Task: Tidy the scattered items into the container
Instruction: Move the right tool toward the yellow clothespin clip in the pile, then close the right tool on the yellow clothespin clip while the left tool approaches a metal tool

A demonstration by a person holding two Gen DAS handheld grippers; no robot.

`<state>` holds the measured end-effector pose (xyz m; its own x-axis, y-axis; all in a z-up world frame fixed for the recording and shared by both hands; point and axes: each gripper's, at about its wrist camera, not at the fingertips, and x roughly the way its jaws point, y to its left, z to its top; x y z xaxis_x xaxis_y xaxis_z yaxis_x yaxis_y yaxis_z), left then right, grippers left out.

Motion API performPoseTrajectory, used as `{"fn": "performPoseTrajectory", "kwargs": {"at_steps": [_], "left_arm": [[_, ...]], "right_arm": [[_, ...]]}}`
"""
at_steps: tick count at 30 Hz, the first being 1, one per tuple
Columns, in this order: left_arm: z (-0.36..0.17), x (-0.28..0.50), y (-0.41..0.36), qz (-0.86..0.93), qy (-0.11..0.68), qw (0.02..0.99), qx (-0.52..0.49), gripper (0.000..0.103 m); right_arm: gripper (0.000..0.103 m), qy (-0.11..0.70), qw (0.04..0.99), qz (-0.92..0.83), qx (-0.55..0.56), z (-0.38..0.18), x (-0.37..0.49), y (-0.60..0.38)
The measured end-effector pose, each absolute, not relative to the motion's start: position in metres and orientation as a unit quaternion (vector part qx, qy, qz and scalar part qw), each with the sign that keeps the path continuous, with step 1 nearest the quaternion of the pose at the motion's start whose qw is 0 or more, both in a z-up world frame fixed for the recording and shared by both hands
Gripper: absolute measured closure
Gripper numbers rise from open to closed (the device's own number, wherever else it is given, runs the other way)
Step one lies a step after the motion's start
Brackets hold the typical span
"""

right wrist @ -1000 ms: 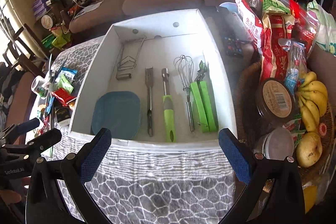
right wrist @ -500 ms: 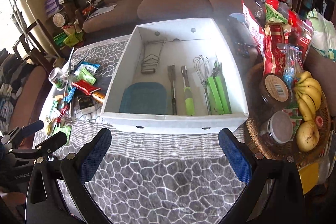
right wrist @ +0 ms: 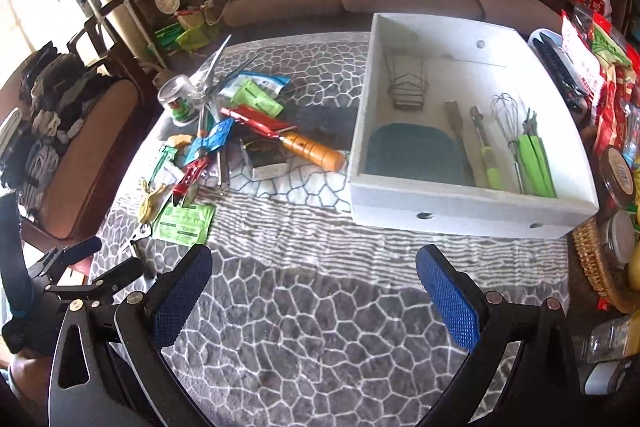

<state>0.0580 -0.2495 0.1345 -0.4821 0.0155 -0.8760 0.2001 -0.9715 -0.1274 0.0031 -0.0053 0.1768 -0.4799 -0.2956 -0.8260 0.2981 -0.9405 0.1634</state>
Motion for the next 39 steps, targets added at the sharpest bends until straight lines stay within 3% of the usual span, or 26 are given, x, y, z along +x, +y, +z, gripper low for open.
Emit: {"fn": "performPoseTrajectory", "kwargs": {"at_steps": [8,13,21,39], "left_arm": [[0.093,0.088,-0.374,-0.824,0.180,0.131,0.521,0.000],[0.077,0.091,-0.413,-0.820,0.223,0.142,0.509,0.000],[0.048,0.064,-0.415,-0.819,0.221,0.122,0.516,0.000],[0.020,0.052,-0.426,-0.811,0.248,0.113,0.517,0.000]], "right_arm": [[0.000,0.033,0.244,-0.845,0.475,0.131,0.016,-0.104],[0.000,0.043,0.263,-0.822,0.504,0.095,0.014,-0.148],[0.000,0.026,0.268,-0.810,0.521,0.068,-0.003,-0.165],[0.000,0.095,0.360,-0.766,0.524,0.023,0.037,-0.243]]}}
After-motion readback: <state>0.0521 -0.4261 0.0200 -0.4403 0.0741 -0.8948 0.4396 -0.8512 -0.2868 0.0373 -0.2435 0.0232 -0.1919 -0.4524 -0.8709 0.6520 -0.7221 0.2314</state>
